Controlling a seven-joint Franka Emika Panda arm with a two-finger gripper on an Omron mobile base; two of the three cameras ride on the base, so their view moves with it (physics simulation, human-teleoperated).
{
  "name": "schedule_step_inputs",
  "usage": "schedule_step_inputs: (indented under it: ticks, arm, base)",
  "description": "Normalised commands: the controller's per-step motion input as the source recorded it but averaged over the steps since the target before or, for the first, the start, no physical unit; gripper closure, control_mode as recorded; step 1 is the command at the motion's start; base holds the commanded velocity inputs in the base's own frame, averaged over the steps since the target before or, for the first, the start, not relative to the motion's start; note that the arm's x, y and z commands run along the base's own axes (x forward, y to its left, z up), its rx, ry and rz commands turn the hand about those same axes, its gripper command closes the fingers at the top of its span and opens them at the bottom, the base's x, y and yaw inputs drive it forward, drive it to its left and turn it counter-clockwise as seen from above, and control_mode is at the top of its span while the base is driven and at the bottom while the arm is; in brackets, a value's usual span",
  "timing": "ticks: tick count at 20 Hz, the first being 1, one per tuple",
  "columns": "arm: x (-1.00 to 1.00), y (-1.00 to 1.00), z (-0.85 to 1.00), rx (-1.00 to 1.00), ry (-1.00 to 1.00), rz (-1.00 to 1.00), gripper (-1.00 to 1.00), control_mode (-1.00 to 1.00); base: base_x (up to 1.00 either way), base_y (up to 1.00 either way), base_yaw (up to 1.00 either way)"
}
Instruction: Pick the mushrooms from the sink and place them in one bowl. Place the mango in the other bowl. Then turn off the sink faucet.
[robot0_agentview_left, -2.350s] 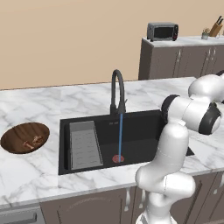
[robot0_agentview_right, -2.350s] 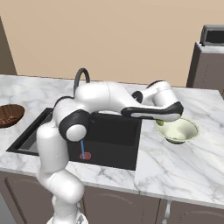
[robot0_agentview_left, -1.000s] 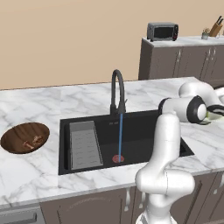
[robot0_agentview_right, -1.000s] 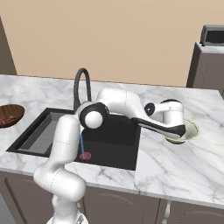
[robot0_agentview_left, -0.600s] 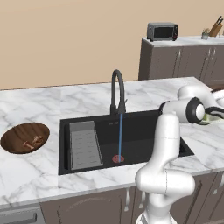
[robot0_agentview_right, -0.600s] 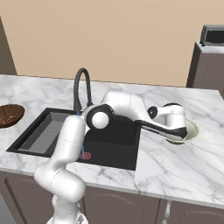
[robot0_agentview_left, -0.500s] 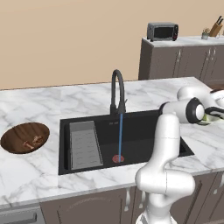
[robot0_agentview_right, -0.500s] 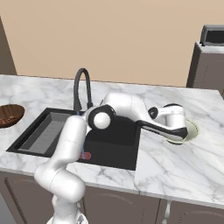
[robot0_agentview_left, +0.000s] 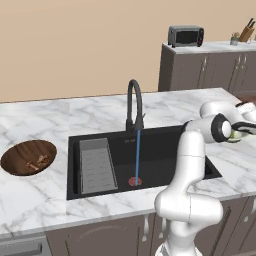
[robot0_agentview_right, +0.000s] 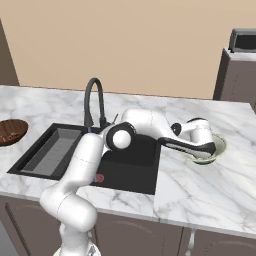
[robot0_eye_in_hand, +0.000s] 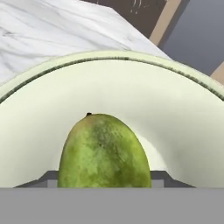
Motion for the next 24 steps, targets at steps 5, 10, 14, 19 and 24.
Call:
schedule_step_inputs:
  ticks: [5, 10, 14, 19, 24]
  arm:
    - [0.0, -0.49, 0.79, 0.24, 0.0, 0.02, -1.0, -1.0]
    - [0.0, -0.52, 0.82, 0.23, 0.0, 0.03, -1.0, -1.0]
    - [-0.03, -0.36, 0.98, 0.23, 0.0, 0.05, -1.0, -1.0]
    - [-0.05, 0.0, 1.0, 0.11, 0.0, 0.28, -1.0, -1.0]
    - [-0.38, 0.0, 0.84, 0.0, -0.04, 0.37, -1.0, -1.0]
  base:
    - [0.0, 0.0, 0.0]
    - [0.0, 0.0, 0.0]
    - [0.0, 0.0, 0.0]
    - [0.0, 0.0, 0.0]
    - [0.0, 0.0, 0.0]
